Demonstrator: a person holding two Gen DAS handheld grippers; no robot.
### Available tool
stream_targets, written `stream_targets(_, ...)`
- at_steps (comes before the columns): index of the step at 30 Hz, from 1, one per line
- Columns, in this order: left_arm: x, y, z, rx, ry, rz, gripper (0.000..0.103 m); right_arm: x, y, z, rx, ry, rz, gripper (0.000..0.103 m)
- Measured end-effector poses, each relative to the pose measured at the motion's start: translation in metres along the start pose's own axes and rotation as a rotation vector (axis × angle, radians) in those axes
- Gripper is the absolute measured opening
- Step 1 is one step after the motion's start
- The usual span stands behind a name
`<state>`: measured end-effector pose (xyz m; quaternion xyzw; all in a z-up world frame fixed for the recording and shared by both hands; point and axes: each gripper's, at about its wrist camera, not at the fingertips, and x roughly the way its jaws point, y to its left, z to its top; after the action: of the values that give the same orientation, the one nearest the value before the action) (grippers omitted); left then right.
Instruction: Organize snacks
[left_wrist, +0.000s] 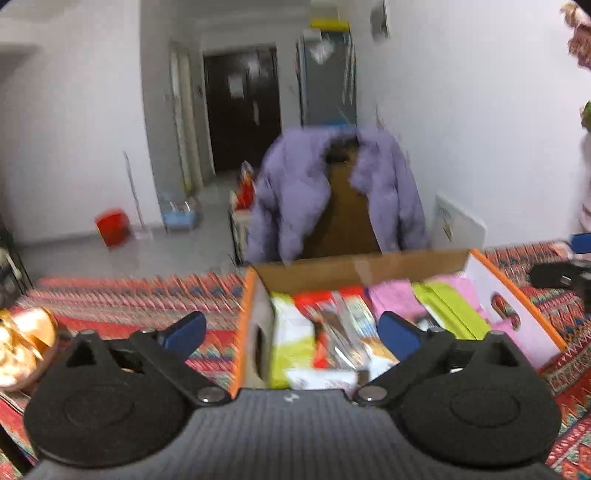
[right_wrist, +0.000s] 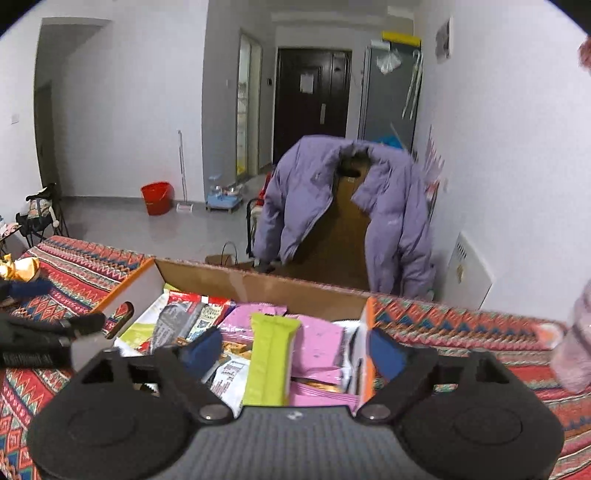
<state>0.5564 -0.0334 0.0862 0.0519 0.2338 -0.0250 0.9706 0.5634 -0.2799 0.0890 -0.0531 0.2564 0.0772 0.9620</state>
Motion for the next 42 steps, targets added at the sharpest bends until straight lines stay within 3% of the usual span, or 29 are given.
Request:
stream_targets(4, -0.022, 0.004, -0.008, 0.005, -0.102, 0.009, 0.103, -0.025, -0.002, -0.017, -0.004, -0.091, -0.016, 0.103)
stream_targets(11, -0.047, 0.003, -0.018, -0.019, -0.180, -0.033, 0.103, -0.048, -0.007, -0.032, 0.040, -0.173, 0.006, 0.103)
stream_targets(22, -0.093, 0.000, -0.036, -0.035, -0.186, -0.043, 0.103, -0.090, 0.006, -0.058, 0.044, -0.237, 0.015, 0.103)
stream_targets(29, -0.157, 0.005, -0.068, -0.052, -0.207, -0.053, 0.103, -0.147, 0.027, -0.098, 0.022, -0.269, 0.008, 0.103)
stream_targets(33, -0.206, 0.009, -0.090, -0.089, -0.243, -0.017, 0.103, -0.188, 0.038, -0.125, 0.019, -0.281, 0.026, 0.103)
stream_targets(42, -0.310, 0.010, -0.154, -0.087, -0.245, 0.015, 0.103, -0.273, 0.068, -0.192, 0.002, -0.279, 0.057, 0.103)
